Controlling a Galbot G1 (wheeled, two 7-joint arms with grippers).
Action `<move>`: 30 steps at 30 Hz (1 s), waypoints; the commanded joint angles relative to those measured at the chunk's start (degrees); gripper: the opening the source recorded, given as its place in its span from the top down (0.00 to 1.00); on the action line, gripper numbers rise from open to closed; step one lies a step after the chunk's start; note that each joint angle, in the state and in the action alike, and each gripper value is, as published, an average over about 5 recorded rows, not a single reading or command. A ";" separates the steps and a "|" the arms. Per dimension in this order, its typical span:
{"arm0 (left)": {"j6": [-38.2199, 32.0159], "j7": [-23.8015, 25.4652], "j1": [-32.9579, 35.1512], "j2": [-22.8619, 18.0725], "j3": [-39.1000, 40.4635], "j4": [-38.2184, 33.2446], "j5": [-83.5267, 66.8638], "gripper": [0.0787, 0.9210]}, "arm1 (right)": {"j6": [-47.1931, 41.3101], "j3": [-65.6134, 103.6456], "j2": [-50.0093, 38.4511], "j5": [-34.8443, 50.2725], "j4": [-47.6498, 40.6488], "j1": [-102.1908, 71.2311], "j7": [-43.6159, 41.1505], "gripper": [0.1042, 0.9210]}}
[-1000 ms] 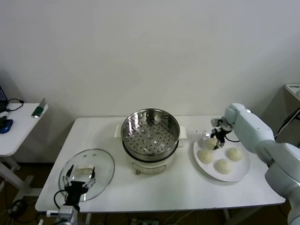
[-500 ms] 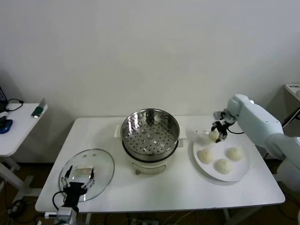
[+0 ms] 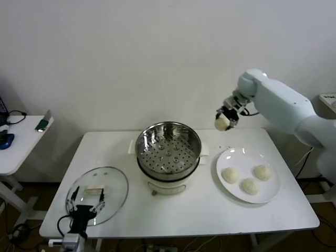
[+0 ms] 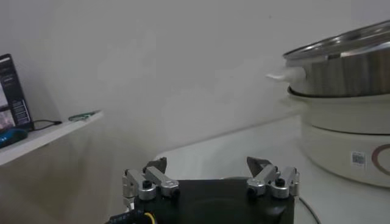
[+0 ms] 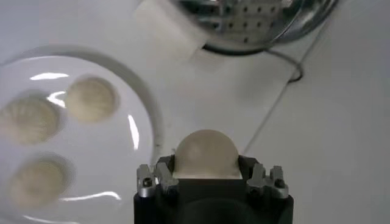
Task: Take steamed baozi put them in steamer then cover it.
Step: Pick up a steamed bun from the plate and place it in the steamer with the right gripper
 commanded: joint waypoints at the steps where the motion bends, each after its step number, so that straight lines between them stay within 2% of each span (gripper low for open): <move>1: 0.10 -0.19 0.08 -0.01 -0.03 -0.02 0.00 0.12 | 8.81 -4.37 6.83 -4.41 3.83 6.90 1.39 0.29; 16: 0.15 -0.20 0.98 1.13 -1.53 -0.42 -1.39 0.12 | 16.07 -0.36 15.53 -23.81 7.34 -3.28 6.66 0.28; 30: -0.01 -0.34 1.89 1.22 -2.34 -0.31 -2.48 0.12 | 15.90 0.46 16.78 -29.47 4.83 -10.16 8.07 0.28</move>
